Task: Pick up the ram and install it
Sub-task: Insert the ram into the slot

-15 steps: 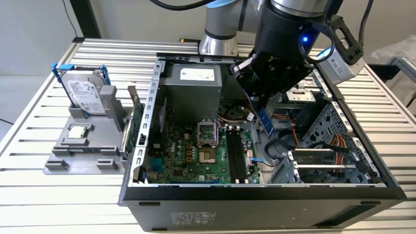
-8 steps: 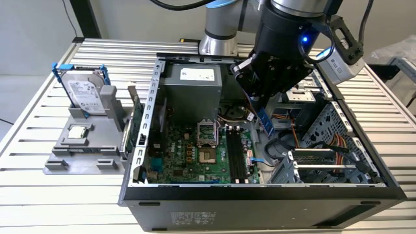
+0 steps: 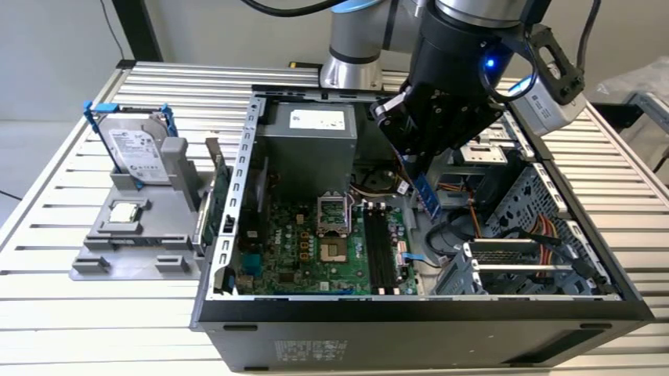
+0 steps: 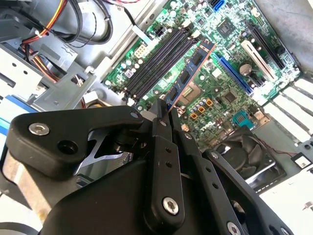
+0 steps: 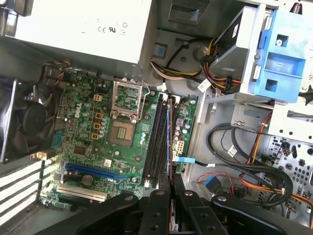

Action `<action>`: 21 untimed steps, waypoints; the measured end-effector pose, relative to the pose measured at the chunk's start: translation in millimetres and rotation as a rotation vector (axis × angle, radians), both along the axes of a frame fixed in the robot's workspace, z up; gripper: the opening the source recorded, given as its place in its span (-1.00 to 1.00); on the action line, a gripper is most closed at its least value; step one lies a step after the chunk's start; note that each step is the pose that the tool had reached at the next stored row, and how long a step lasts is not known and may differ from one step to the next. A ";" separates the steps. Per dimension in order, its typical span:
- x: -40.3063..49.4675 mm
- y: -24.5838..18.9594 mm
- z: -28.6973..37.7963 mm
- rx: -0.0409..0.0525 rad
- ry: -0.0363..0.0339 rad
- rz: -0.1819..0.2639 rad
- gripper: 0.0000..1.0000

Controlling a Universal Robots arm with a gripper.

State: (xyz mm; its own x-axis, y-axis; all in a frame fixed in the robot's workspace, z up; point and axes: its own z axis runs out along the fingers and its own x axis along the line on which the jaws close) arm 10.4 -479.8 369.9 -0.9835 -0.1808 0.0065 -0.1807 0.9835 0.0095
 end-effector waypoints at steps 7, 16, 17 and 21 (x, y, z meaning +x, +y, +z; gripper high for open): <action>0.0 0.0 -0.2 -0.0001 0.0000 -0.006 -1.00; 0.0 0.0 -0.6 -0.0006 0.0000 -0.013 -1.00; 0.0 0.0 -0.6 -0.0007 0.0000 -0.013 -1.00; 0.0 0.0 -1.6 -0.0007 0.0000 -0.021 -1.00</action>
State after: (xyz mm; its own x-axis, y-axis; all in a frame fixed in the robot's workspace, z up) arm 10.4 -479.8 368.3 -0.9871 -0.1598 0.0066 -0.1597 0.9871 0.0088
